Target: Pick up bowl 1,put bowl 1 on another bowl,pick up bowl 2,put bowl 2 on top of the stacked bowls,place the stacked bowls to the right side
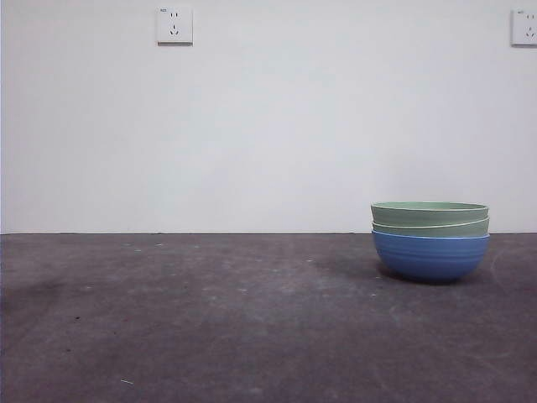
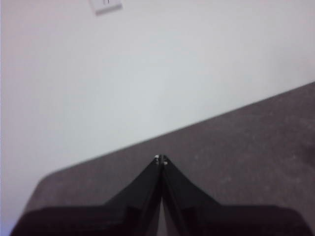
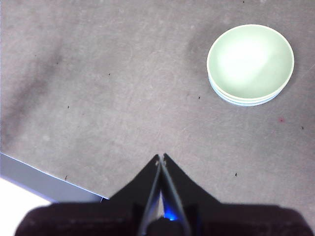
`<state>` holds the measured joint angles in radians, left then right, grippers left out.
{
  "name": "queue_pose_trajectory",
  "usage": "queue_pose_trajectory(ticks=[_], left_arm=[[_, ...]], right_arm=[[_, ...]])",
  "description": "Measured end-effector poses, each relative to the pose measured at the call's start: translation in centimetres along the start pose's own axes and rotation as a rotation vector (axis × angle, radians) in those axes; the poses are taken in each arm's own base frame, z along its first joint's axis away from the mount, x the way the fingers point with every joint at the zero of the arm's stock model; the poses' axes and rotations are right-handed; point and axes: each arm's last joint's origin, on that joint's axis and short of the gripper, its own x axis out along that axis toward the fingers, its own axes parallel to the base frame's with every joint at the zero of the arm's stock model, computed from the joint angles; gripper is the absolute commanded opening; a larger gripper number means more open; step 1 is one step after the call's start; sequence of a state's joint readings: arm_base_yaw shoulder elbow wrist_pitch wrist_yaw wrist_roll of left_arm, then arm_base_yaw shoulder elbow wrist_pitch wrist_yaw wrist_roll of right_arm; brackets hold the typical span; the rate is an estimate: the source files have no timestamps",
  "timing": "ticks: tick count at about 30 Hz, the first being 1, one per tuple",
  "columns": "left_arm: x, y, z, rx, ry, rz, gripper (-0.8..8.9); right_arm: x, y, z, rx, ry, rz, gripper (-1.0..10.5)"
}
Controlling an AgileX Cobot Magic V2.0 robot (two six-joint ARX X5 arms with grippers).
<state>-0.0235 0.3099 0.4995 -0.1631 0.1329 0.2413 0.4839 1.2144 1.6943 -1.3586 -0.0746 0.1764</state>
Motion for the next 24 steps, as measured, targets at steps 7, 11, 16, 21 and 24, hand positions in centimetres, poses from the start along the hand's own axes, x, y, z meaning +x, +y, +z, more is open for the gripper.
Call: queue_pose_trajectory(ticks=[7,11,16,21,24], left_arm=[[0.0,-1.5,-7.0,-0.07,0.099,0.01,-0.04],[0.0,-1.9,-9.3,-0.096,0.137,0.017,-0.04],[0.0,-2.5,-11.7,-0.12,0.177,0.017,-0.04],[0.0,-2.9,-13.3,-0.148,0.197,0.022,-0.04],[-0.1,-3.0,-13.6,-0.16,0.197,0.023,-0.04]], right_arm=[[0.0,0.0,0.0,0.0,0.0,0.0,0.0],[0.0,0.0,0.0,0.0,0.0,0.0,0.0],[0.0,0.0,0.0,0.0,0.0,0.0,0.0],[0.0,0.0,0.0,0.0,0.0,0.0,0.0],[0.0,0.0,0.0,0.0,0.0,0.0,0.0]])
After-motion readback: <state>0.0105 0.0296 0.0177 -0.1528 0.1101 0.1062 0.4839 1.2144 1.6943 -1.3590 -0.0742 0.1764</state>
